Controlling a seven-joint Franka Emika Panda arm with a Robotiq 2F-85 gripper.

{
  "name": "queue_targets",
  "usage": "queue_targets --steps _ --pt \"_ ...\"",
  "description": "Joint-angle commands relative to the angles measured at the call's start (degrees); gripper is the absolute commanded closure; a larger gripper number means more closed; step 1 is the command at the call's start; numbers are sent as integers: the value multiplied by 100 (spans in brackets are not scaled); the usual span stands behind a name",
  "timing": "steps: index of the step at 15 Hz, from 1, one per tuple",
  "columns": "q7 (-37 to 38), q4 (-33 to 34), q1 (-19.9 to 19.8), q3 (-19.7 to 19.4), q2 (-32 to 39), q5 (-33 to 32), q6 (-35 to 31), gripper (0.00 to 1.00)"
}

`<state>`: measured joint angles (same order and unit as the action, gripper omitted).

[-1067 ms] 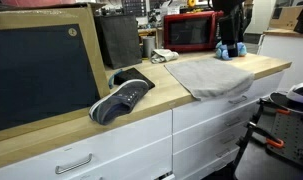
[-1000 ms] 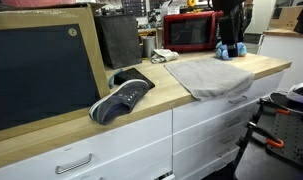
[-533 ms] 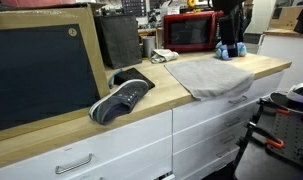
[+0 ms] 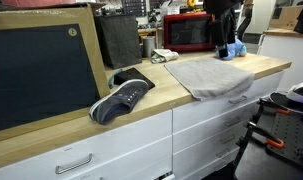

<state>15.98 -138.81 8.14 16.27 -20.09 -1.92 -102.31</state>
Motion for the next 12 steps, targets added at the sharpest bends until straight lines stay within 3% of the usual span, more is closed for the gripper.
queue_targets --steps 1,6,12 --pt "63 629 -229 -289 1006 -278 -369 0" --pt "422 1806 -244 -549 2558 -343 -861 0" --pt "906 3479 -63 -1068 4186 -510 -858 0"
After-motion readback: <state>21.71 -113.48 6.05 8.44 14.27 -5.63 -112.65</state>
